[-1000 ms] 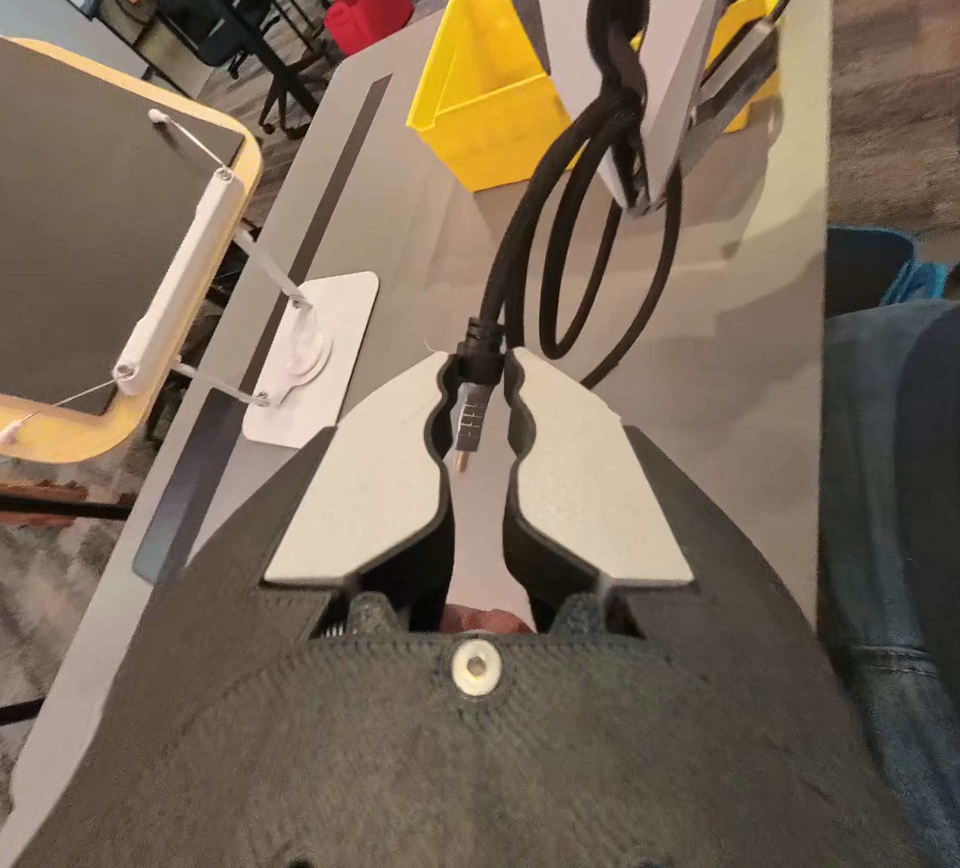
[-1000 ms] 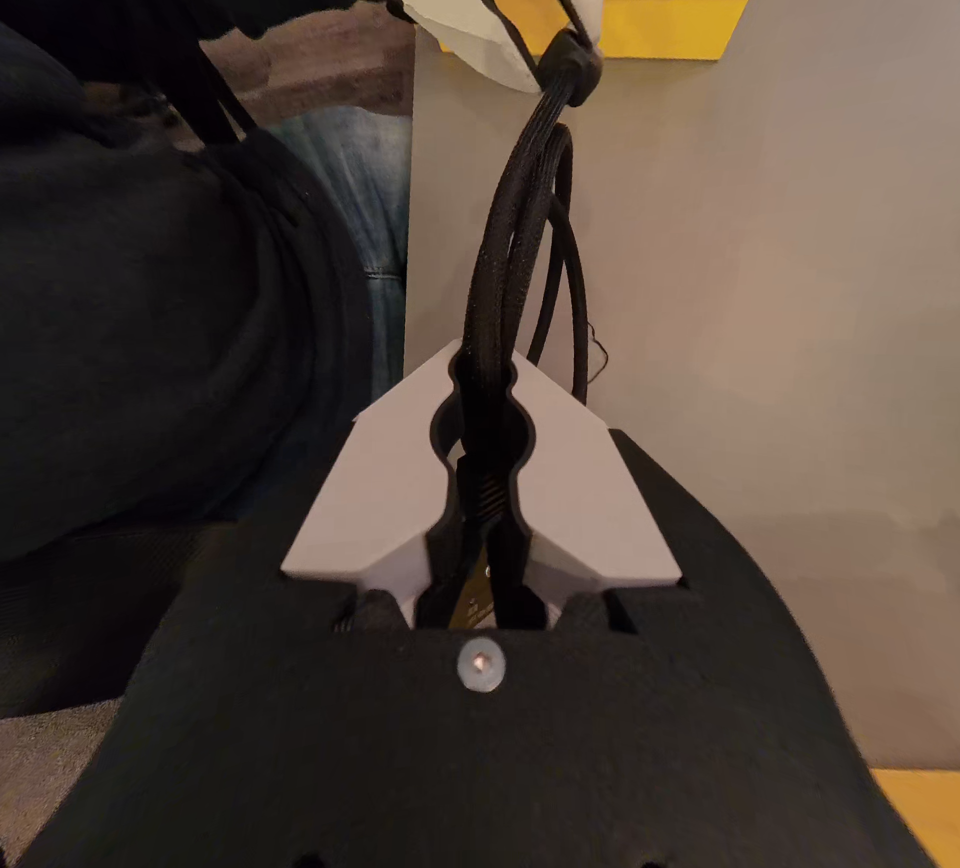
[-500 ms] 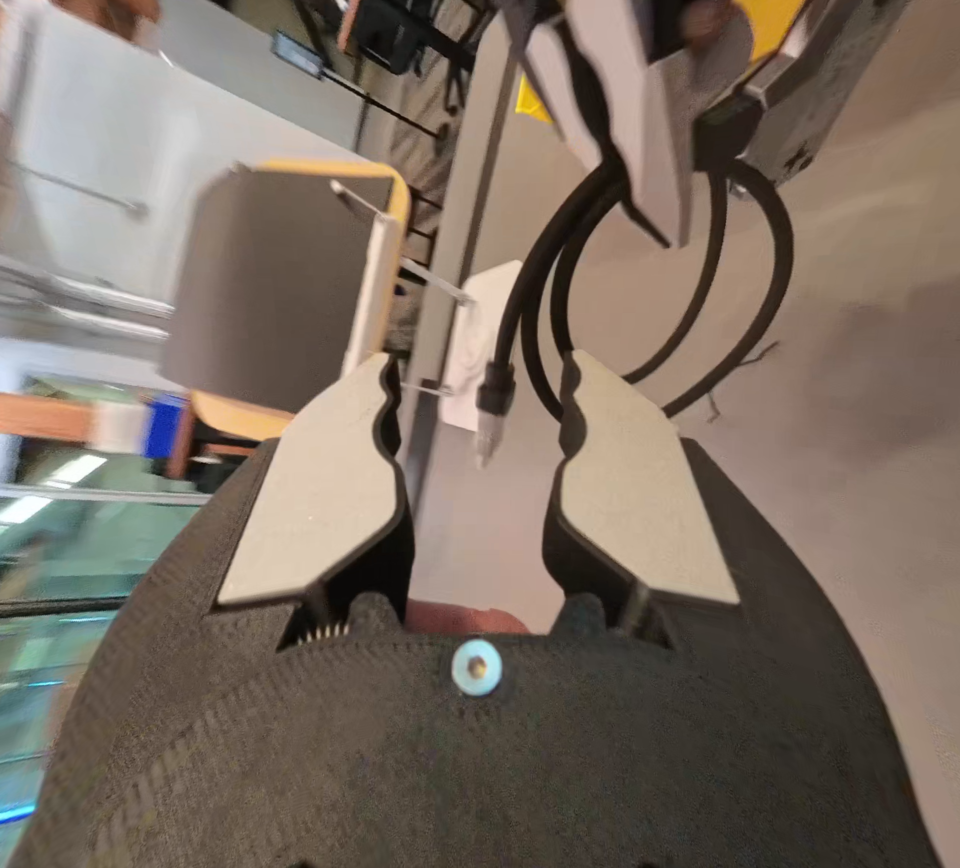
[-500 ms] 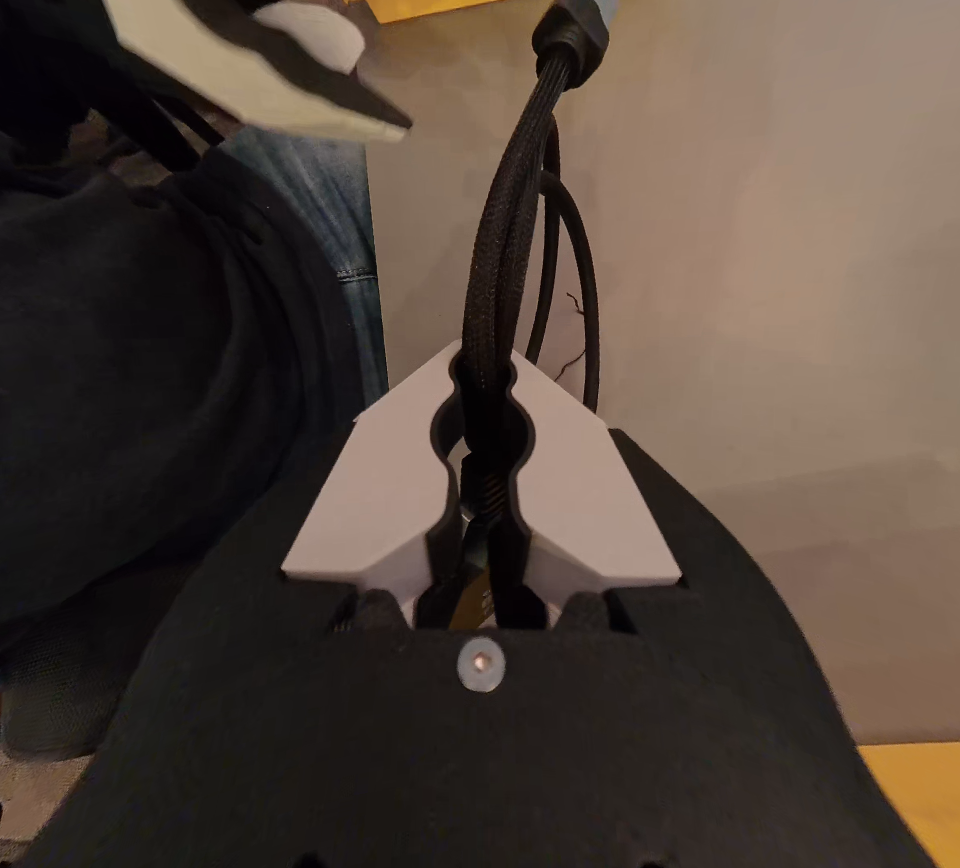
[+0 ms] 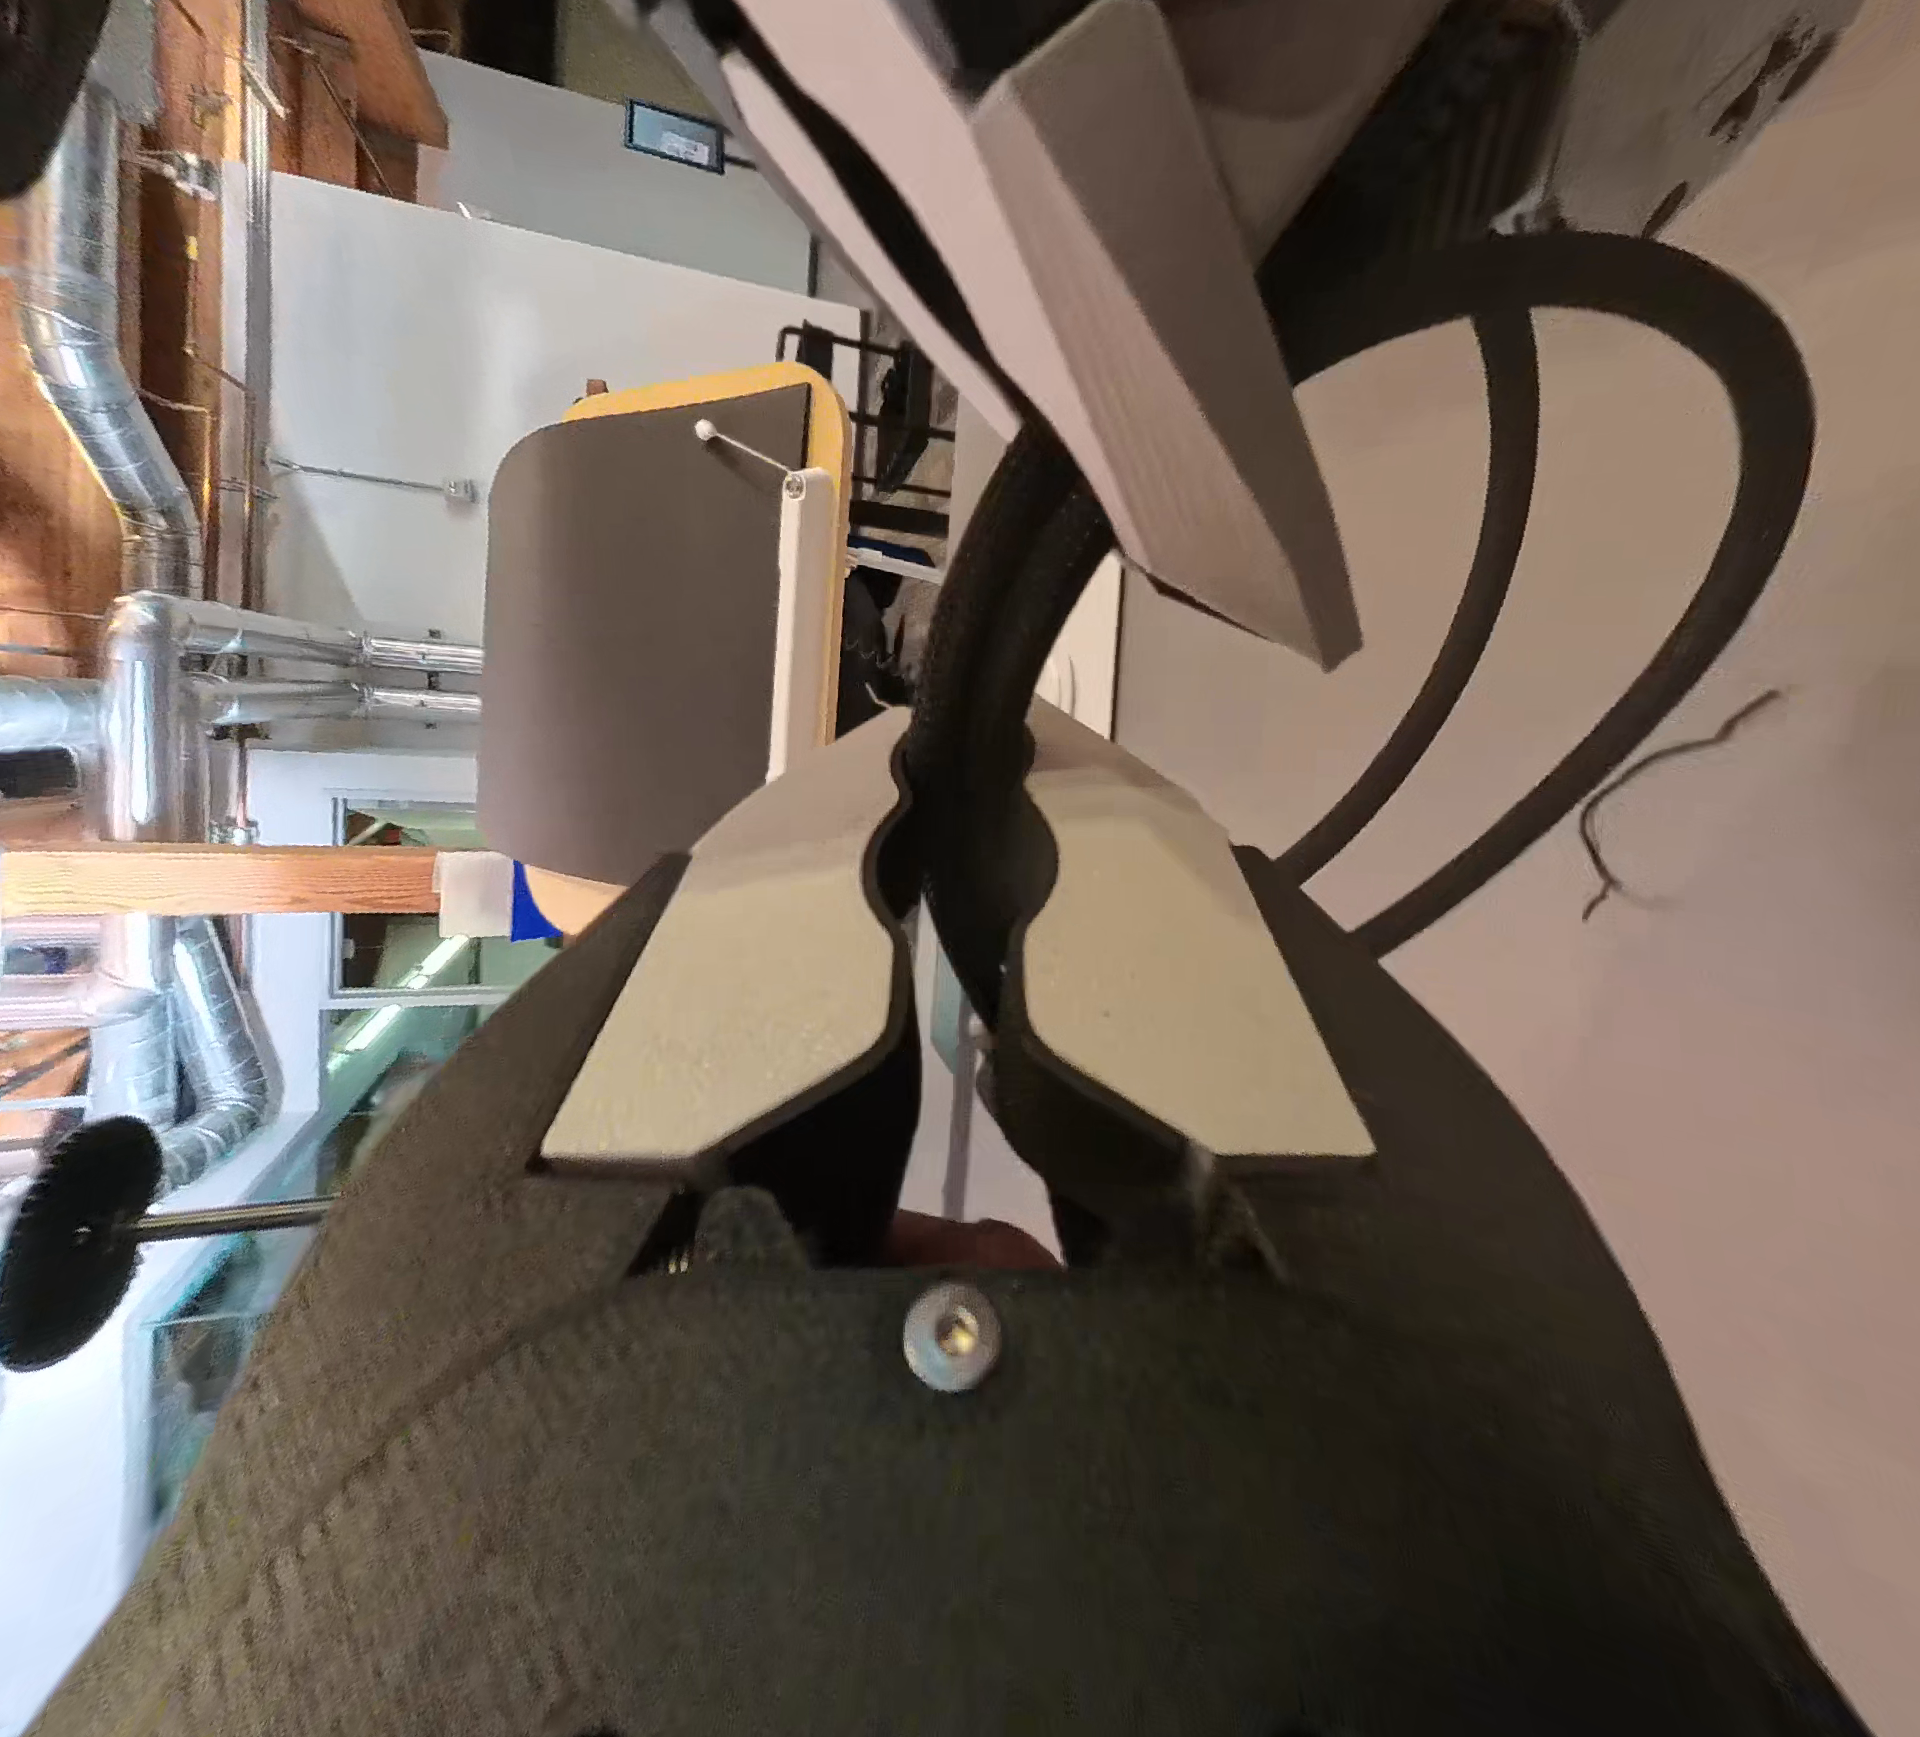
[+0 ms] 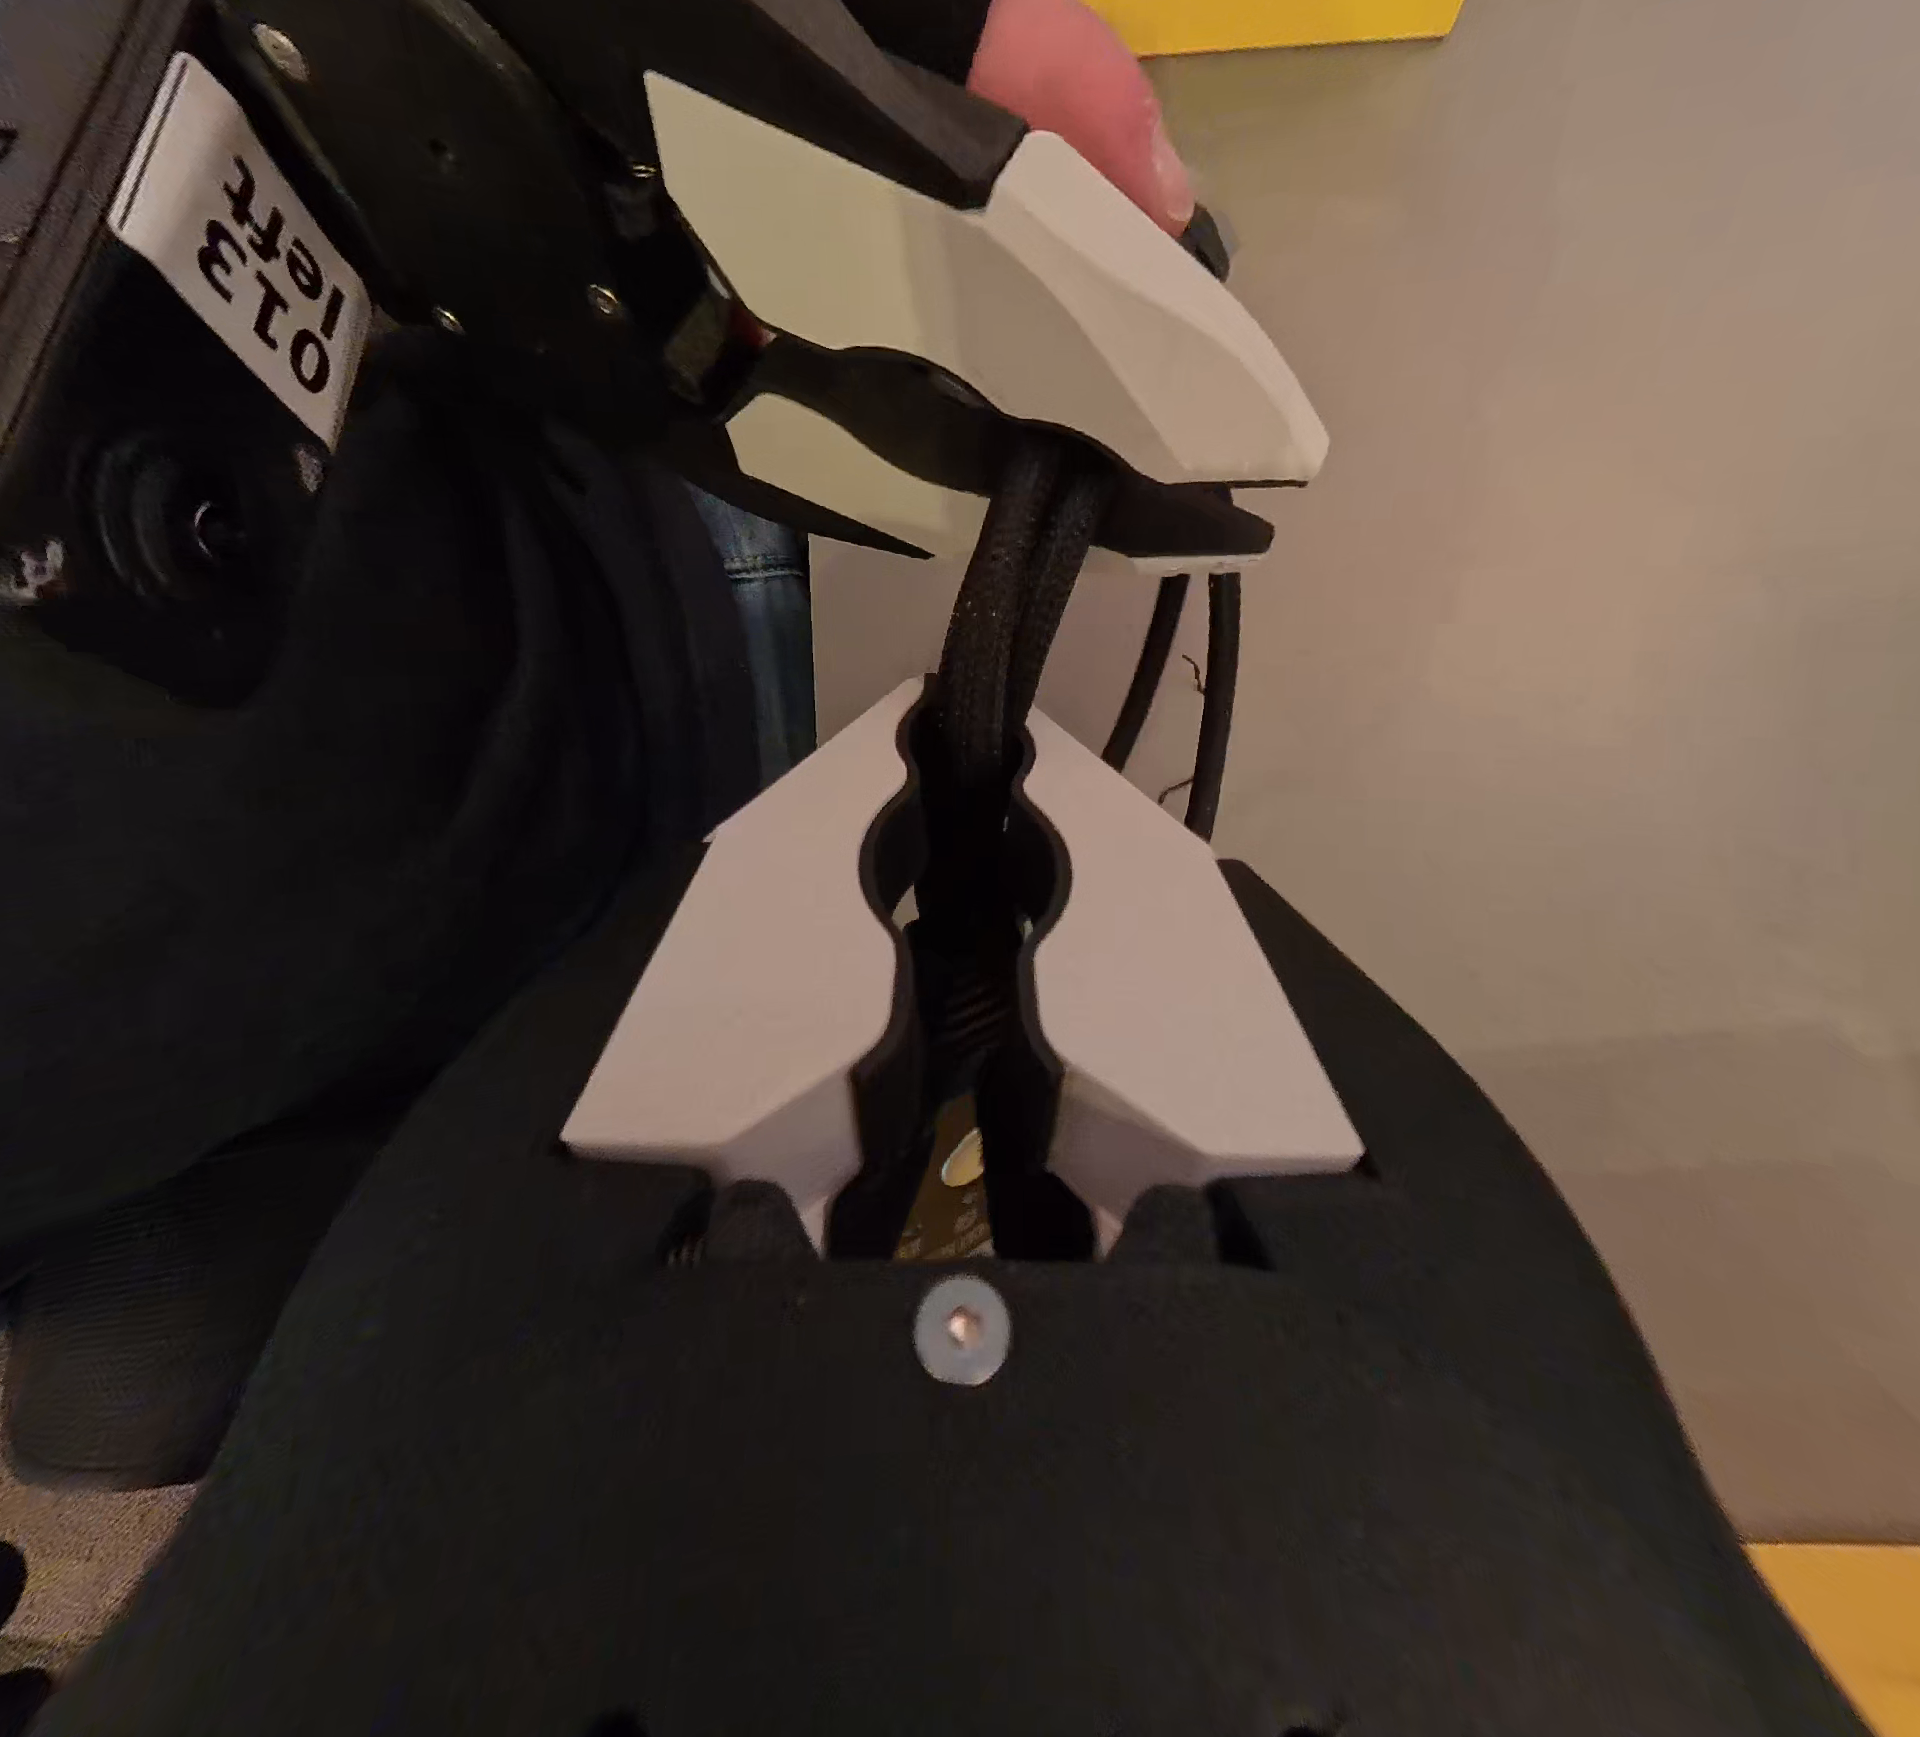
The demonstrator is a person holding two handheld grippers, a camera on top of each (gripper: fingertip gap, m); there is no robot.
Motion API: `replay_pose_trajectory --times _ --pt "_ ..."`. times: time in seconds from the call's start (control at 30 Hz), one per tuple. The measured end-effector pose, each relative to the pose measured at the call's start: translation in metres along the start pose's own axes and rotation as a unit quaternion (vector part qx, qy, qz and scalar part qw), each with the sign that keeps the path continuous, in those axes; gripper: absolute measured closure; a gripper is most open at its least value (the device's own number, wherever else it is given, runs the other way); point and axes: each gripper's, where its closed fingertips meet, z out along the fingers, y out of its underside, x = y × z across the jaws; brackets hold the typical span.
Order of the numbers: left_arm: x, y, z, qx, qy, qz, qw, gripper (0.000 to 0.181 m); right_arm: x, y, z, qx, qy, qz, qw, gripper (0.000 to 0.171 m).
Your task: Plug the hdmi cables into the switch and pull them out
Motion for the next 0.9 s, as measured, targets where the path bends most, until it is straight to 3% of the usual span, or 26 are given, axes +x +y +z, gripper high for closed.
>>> replay_pose_trajectory --times 0.9 --pt "-0.035 0.005 0.002 0.06 0.057 -0.171 0.982 0.171 -0.004 -0.026 -0.031 0.147 -0.079 -0.005 0.986 0.166"
